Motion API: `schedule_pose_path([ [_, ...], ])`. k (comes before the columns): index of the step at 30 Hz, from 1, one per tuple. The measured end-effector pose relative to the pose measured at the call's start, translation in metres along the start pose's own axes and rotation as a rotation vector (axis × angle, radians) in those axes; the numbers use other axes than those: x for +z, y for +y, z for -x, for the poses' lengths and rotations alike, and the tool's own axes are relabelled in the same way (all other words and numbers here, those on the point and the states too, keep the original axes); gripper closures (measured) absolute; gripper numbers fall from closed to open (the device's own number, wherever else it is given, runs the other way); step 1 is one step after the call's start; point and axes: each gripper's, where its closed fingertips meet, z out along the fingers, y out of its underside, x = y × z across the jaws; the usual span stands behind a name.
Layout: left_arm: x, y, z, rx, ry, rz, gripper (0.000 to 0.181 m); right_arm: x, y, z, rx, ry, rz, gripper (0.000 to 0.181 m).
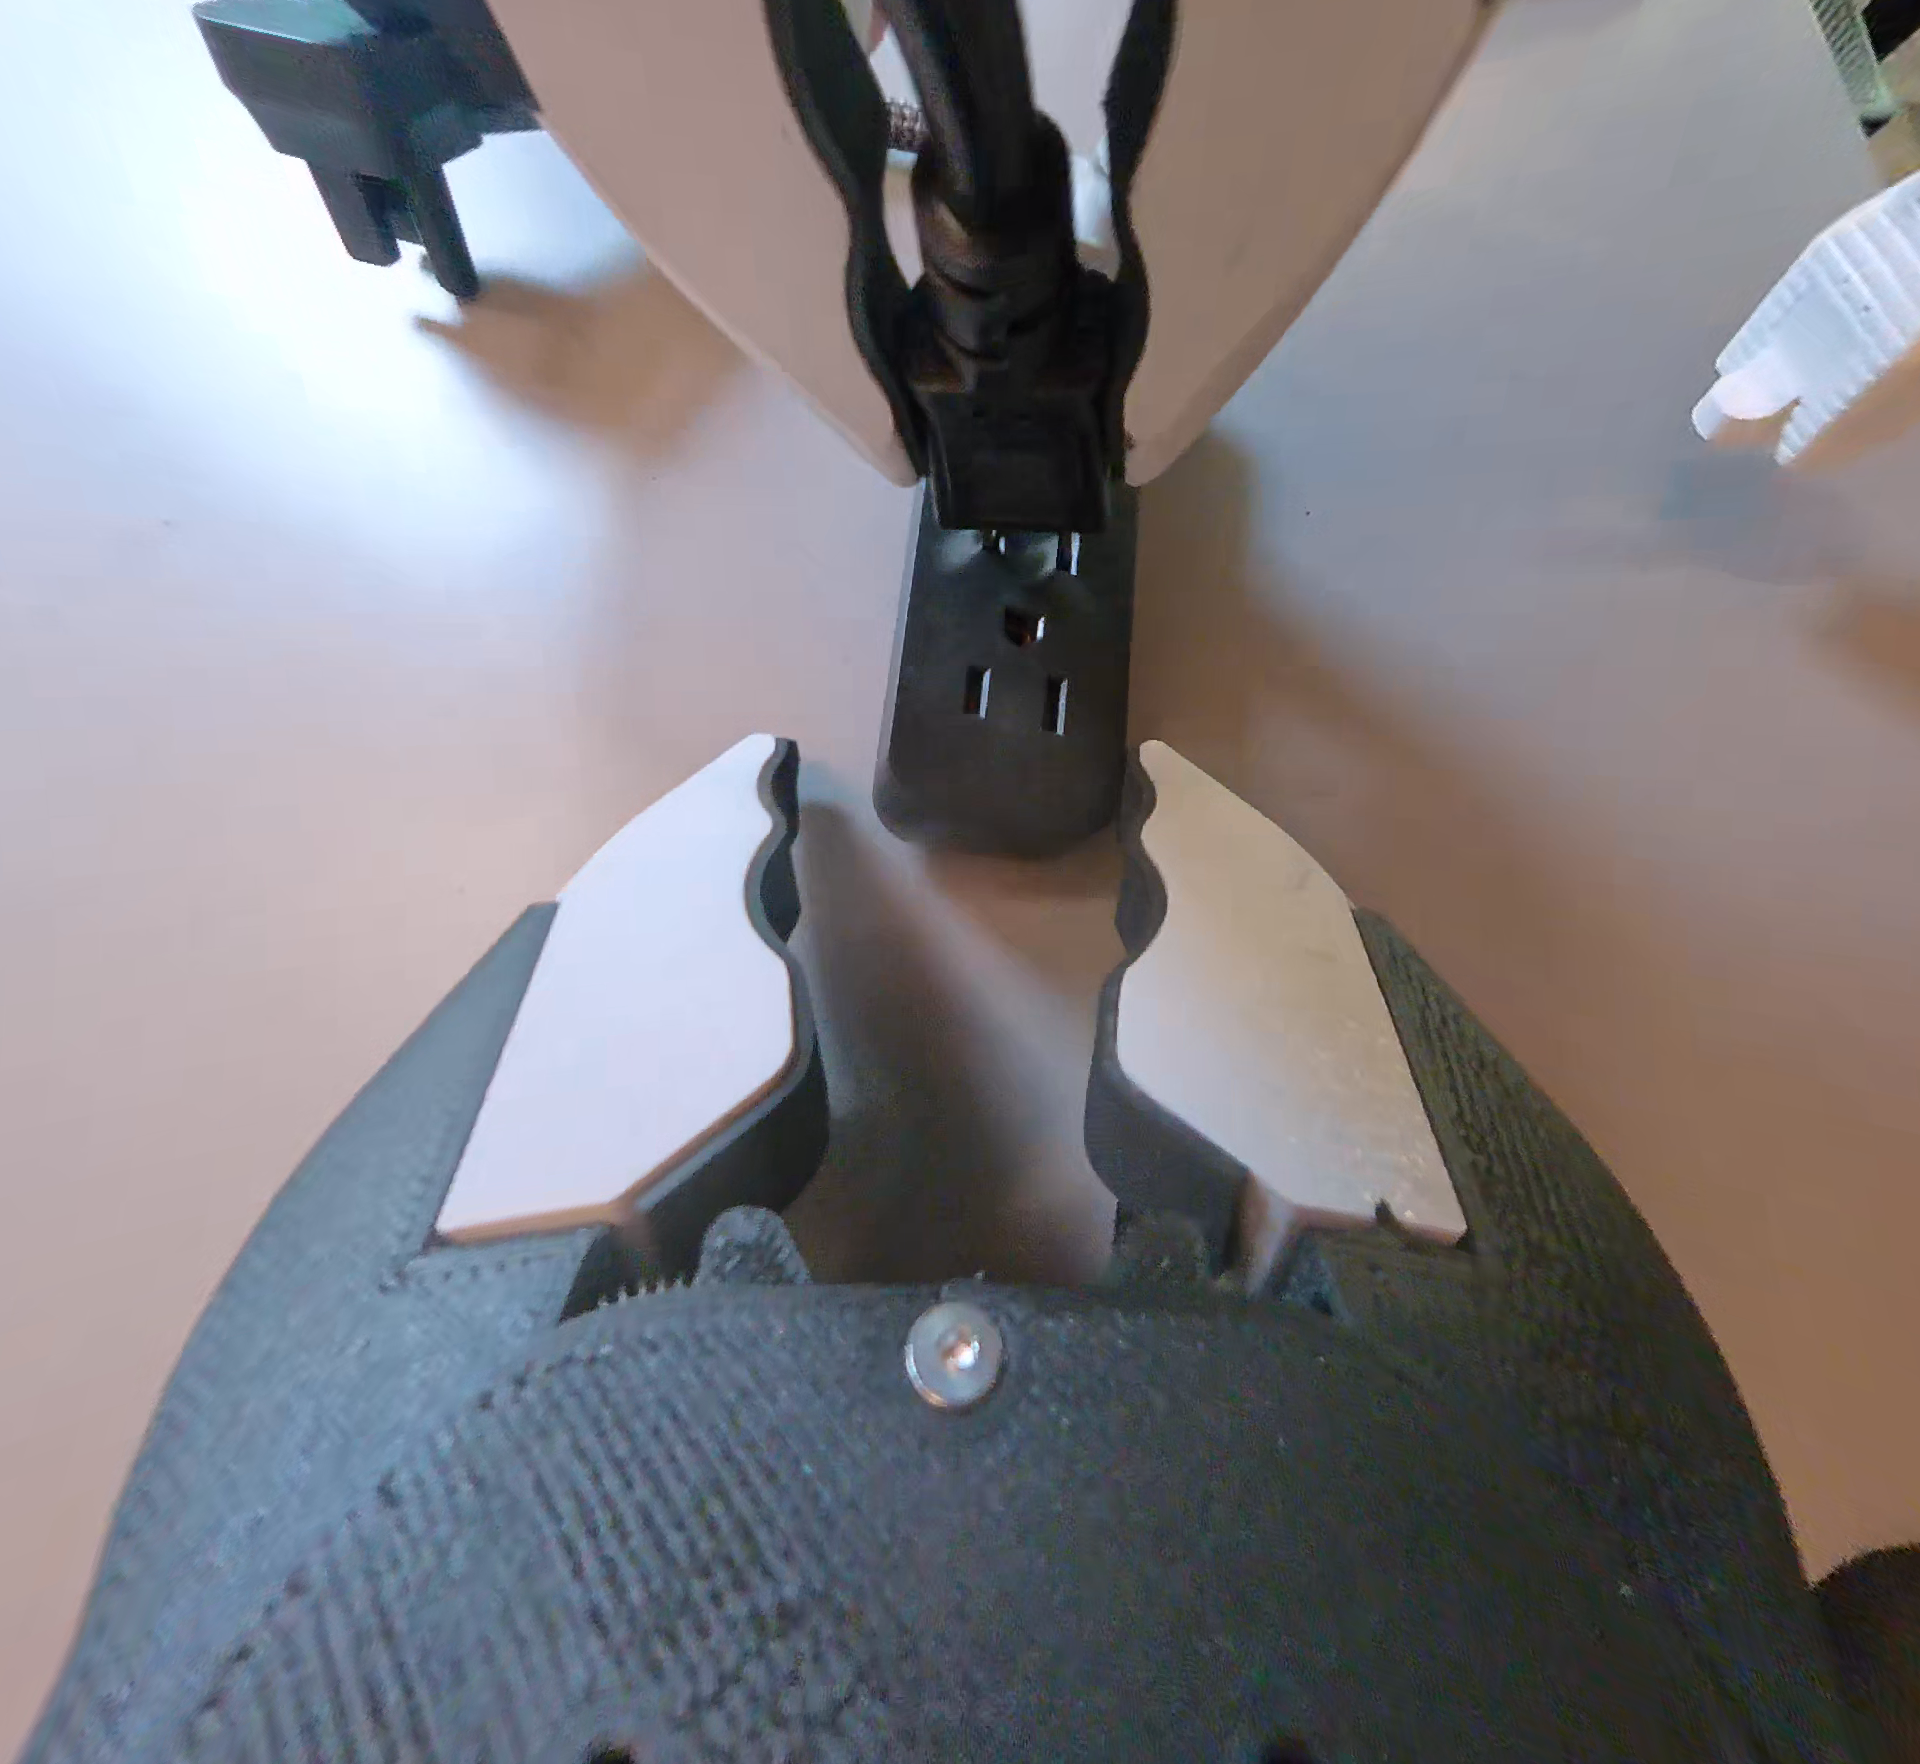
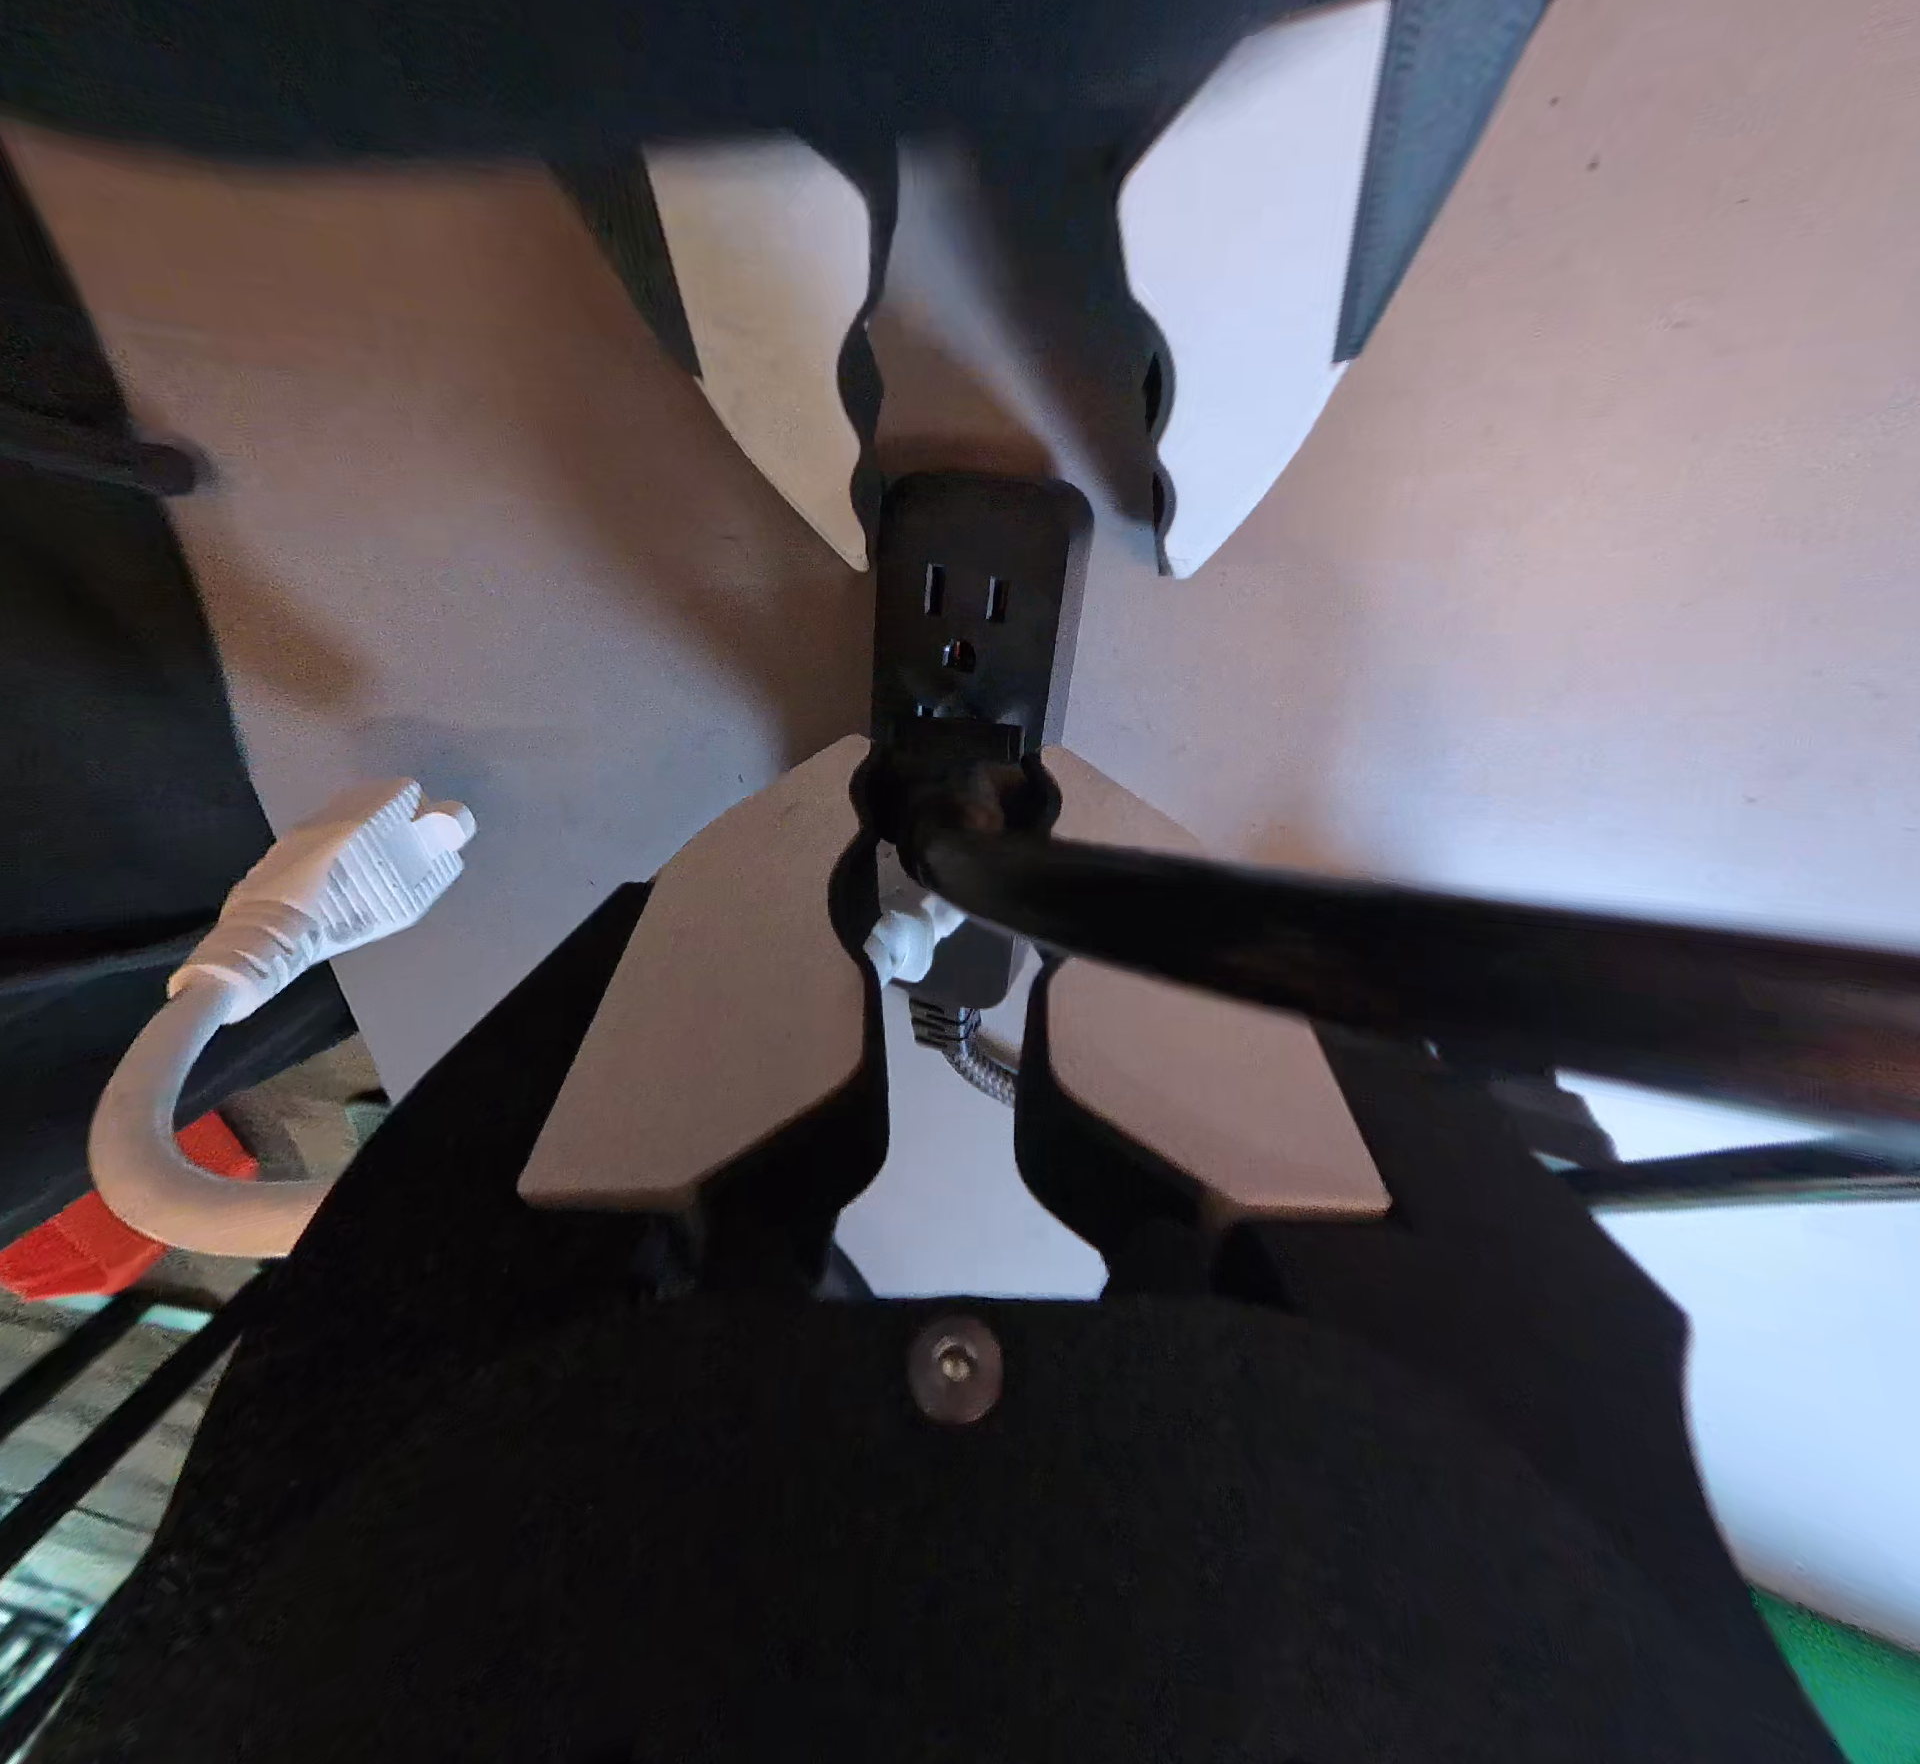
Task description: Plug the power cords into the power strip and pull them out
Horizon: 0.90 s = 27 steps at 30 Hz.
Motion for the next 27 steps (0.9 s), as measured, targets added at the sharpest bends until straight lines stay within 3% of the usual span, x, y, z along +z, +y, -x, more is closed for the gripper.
schedule_pose_path([
  [5, 0.003, -0.012, -0.008, 0.086, -0.037, -0.055, 0.138, 0.0, 0.003, -0.001, 0.063, -0.094, -0.084, 0.157],
  [21, 0.008, -0.011, -0.007, -0.076, -0.052, 0.016, 0.138, -0.007, 0.015, -0.004, 0.015, -0.045, 0.073, 0.156],
  [27, 0.008, -0.011, -0.007, -0.114, -0.061, 0.025, 0.138, -0.005, 0.014, -0.005, 0.014, -0.016, 0.067, 0.156],
])
